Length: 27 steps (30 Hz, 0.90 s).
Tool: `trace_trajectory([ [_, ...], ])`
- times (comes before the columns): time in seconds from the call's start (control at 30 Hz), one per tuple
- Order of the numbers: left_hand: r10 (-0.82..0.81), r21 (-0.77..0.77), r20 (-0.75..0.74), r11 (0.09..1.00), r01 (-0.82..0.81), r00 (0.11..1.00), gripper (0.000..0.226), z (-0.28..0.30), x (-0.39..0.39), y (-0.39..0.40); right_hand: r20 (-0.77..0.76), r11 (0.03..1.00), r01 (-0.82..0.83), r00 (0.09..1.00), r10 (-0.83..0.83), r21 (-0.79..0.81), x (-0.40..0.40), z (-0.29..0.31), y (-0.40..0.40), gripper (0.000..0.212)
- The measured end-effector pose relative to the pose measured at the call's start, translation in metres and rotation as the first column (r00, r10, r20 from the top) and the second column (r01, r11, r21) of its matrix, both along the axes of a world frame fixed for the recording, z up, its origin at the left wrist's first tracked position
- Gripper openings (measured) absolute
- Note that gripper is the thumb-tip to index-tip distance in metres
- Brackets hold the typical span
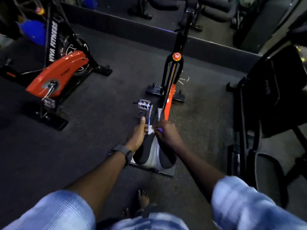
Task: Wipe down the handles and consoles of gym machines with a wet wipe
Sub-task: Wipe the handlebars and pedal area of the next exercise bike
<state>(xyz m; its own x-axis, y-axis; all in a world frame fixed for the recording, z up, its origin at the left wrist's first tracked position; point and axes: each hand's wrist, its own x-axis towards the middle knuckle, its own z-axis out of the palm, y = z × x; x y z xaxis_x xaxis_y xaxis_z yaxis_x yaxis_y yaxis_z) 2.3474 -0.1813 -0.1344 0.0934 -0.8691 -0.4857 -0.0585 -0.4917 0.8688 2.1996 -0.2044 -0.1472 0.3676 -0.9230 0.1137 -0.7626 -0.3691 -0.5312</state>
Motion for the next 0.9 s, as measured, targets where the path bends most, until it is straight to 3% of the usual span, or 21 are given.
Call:
trace_trajectory([
  [0.1,-0.071,0.018,0.004,0.997,0.071,0.997,0.057,0.003,-0.008,-0.024,0.036,0.992,-0.127,0.991,0.127,-0.003,-0.024,-0.006,0.052,0.005],
  [0.17,-0.115,0.016,0.006,0.993,0.114,0.993,0.067,0.002,-0.012,-0.038,-0.006,0.984,-0.180,0.984,0.180,0.014,-0.031,-0.010,0.051,0.012],
  [0.23,-0.140,0.021,-0.031,0.990,0.141,0.990,0.076,0.000,-0.016,-0.047,-0.035,0.998,-0.049,0.998,0.050,0.046,-0.021,-0.007,0.017,0.014],
  [0.33,-0.211,-0.015,-0.097,0.977,0.211,0.973,0.079,0.006,-0.021,-0.061,0.141,0.956,0.282,0.947,-0.290,0.079,0.003,-0.001,-0.045,0.009],
  [0.4,-0.224,-0.001,-0.148,0.974,0.226,0.963,0.076,0.015,-0.022,-0.067,0.229,0.918,0.384,0.889,-0.396,0.098,0.010,-0.001,-0.062,0.011],
  [0.63,-0.239,0.014,-0.082,0.970,0.241,0.968,0.061,0.032,-0.017,-0.071,0.215,0.926,0.373,0.900,-0.378,0.066,-0.021,-0.023,0.024,0.003],
  [0.77,-0.226,0.052,-0.111,0.971,0.233,0.968,0.071,0.042,-0.011,-0.080,0.220,0.864,0.481,0.836,-0.503,0.149,0.000,-0.006,-0.044,0.004],
  [0.9,-0.130,-0.130,-0.125,0.985,0.113,0.984,0.062,0.086,0.022,-0.113,0.271,0.887,0.449,0.845,-0.462,0.111,0.052,0.044,-0.121,0.010],
])
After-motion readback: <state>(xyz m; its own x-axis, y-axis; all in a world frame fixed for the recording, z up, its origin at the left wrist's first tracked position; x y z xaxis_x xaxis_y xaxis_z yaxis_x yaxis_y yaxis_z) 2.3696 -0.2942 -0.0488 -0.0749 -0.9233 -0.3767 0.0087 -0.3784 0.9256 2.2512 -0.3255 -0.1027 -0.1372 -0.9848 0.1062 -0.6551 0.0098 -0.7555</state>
